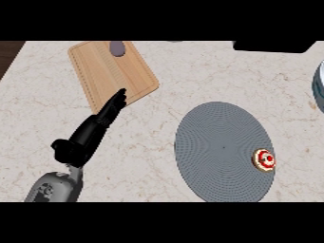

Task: Pick the pear from the placemat and place it in the bowl

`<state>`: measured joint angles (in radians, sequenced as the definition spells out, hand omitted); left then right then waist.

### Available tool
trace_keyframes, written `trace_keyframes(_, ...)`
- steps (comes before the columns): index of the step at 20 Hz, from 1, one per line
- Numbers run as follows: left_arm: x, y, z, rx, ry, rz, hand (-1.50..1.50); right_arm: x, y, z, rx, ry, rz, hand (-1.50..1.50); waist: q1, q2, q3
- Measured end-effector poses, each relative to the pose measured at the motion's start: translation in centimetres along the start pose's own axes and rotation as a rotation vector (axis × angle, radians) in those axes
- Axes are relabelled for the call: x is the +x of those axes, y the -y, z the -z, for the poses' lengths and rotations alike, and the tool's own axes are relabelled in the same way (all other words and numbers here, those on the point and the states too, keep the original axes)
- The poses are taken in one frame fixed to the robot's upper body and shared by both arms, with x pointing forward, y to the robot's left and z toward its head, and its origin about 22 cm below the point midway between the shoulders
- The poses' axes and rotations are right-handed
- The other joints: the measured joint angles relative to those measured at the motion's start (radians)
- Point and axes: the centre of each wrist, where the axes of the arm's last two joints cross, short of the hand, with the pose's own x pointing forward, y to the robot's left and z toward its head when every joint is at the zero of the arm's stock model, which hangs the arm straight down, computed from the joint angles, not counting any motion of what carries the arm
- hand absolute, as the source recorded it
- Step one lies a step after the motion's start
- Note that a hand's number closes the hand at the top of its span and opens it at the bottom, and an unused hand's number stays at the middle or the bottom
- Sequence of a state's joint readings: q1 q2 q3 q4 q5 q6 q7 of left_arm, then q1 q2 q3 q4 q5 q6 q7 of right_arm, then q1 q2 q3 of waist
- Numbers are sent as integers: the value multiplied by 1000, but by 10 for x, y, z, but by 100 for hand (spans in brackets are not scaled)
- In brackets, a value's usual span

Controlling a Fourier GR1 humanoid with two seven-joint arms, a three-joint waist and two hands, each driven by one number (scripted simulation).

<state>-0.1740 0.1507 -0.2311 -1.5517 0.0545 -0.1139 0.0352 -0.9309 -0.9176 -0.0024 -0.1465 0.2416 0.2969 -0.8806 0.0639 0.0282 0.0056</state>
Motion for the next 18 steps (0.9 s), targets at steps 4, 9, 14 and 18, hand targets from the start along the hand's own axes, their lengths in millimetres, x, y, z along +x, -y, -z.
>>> trace_keyframes(4,1,6,1,-5,4,2,0,-1,22,-16,-67,-72,73,-150,7,6,2)
trace_keyframes(9,4,6,2,-5,12,1,0,-3,45,-40,-158,-134,139,-150,10,13,6)
trace_keyframes(14,7,4,3,-5,21,2,0,-6,59,-59,-219,-162,179,-150,9,19,12)
trace_keyframes(18,7,7,2,-11,26,-4,0,-8,63,-69,-221,-187,191,-150,11,23,15)
